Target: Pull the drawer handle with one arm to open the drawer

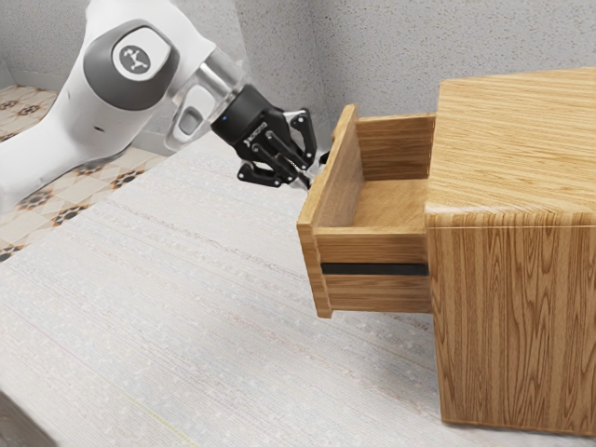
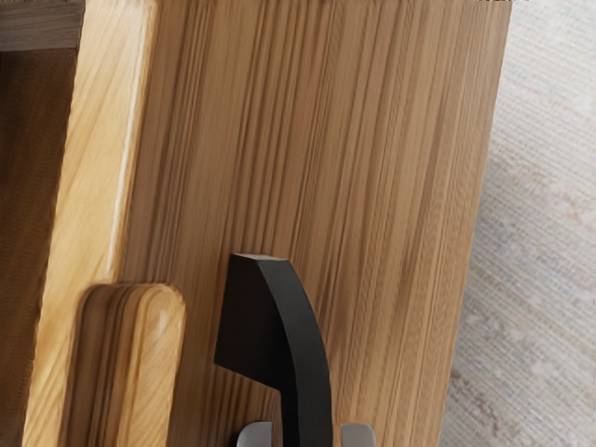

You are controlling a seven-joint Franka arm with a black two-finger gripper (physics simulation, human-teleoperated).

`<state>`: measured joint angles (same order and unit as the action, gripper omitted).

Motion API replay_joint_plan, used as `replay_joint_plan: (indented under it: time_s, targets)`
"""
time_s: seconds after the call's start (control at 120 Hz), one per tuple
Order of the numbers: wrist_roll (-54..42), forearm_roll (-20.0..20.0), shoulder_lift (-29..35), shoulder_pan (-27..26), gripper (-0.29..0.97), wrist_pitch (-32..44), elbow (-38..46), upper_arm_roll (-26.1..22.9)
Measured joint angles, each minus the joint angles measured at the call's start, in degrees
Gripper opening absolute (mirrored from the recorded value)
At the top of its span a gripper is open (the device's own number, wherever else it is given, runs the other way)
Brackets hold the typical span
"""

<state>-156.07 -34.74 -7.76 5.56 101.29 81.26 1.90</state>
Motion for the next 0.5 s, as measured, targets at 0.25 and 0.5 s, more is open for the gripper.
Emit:
replay_joint_plan:
  time_s: [0.25, 0.5]
  targets:
    - [-3.44, 0.36, 3.54, 1.00, -0.10, -0.34, 3.87, 0.41]
    - [-6.00, 0.67, 7.67, 6.85, -0.07, -0.73, 8.15, -0.36]
